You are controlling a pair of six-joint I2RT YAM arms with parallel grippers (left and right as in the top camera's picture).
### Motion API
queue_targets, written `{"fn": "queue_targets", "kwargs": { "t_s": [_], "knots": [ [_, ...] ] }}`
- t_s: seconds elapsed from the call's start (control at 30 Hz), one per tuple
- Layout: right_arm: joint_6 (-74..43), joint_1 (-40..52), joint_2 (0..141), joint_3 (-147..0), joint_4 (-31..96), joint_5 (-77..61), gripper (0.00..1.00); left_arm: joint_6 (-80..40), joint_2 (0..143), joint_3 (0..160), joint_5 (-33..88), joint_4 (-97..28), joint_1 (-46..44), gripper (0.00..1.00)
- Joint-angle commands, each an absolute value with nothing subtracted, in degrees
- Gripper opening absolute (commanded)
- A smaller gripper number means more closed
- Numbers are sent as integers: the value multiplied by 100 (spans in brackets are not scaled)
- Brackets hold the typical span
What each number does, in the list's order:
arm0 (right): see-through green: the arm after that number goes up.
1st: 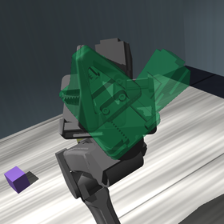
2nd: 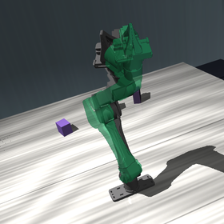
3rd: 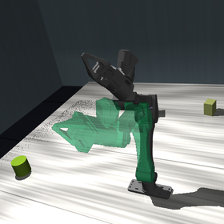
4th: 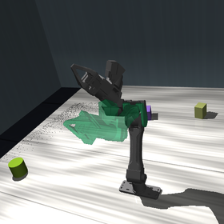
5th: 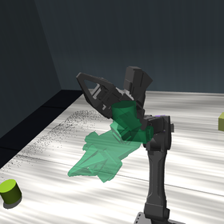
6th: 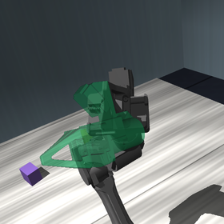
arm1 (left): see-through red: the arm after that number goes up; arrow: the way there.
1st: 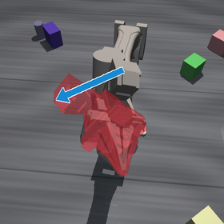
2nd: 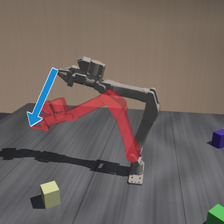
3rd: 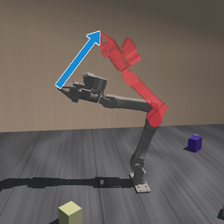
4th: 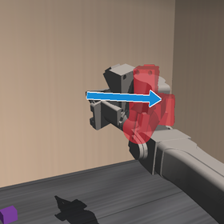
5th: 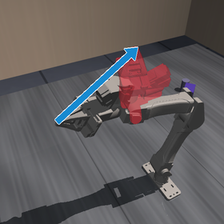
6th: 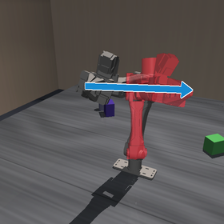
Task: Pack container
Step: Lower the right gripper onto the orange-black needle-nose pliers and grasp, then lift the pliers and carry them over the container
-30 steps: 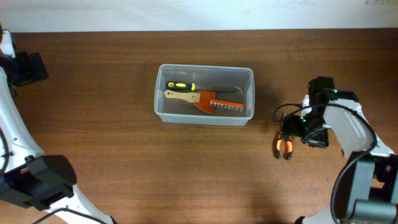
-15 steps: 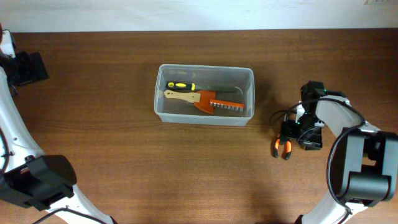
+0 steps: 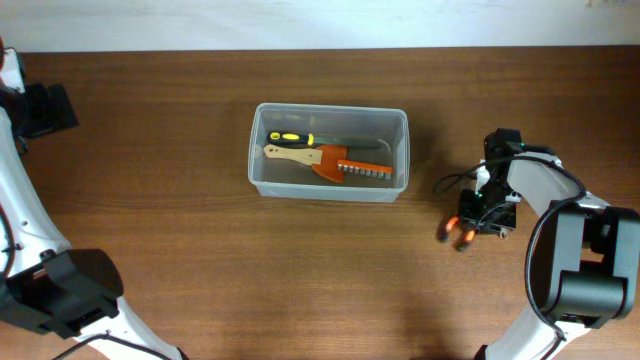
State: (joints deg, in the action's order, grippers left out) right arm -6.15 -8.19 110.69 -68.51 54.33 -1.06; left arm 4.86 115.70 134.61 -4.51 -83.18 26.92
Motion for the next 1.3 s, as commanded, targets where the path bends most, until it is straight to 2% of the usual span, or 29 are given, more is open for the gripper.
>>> {"fn": "queue_targets", "kwargs": {
  "t_s": [0.0, 0.27, 0.53, 0.83, 1.1, 1.17, 1.27],
  "knots": [
    [-620, -843, 11367, -6785, 5286, -259, 4, 429, 11430, 13559, -410, -8320, 2707, 99],
    [-624, -821, 11120, -7000, 5577, -322, 4, 429, 11430, 13559, -410, -8320, 2707, 99],
    [-620, -701, 9885, -7911, 6117, -320, 4, 429, 11430, 13559, -410, -8322, 2707, 99],
    [-637, 338, 9111, -9229, 6265, -322, 4, 429, 11430, 13559, -410, -8320, 2707, 99],
    [-768, 1398, 9380, -9301, 5509, -298, 4, 429, 11430, 13559, -410, -8320, 2707, 99],
    [-285, 1549, 9542, -9301, 5299, -298, 4, 429, 11430, 13559, -410, -8320, 2707, 99],
    [1529, 1715, 9861, -9301, 4941, -309, 4, 429, 11430, 13559, -410, -8320, 2707, 99]
  ]
}}
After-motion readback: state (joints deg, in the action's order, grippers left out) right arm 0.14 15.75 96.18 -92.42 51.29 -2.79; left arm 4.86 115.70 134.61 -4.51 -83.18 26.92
